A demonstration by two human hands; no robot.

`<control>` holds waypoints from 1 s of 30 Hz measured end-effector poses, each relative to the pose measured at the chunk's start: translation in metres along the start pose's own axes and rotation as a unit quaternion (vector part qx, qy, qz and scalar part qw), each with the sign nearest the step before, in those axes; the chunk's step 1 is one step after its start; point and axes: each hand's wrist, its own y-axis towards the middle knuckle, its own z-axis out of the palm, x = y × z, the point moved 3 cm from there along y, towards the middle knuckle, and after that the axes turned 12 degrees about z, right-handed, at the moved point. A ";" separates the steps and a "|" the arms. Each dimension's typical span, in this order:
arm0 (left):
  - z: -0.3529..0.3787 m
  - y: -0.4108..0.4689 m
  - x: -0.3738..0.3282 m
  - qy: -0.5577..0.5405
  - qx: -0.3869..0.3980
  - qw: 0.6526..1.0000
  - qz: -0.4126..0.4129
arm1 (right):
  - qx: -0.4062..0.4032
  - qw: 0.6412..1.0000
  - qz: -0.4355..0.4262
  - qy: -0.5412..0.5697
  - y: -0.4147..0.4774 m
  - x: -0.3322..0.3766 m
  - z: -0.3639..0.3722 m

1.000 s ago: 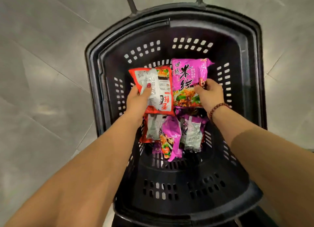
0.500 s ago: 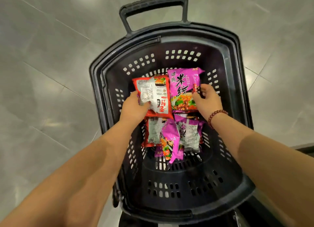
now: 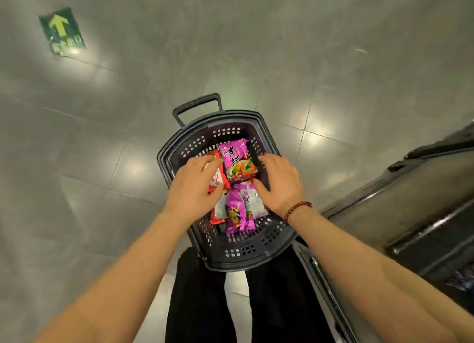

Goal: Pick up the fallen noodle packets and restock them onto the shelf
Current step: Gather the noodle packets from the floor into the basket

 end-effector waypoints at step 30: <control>0.033 -0.254 -0.417 0.081 0.223 0.677 0.697 | -0.339 0.617 0.698 0.129 -0.662 0.013 0.091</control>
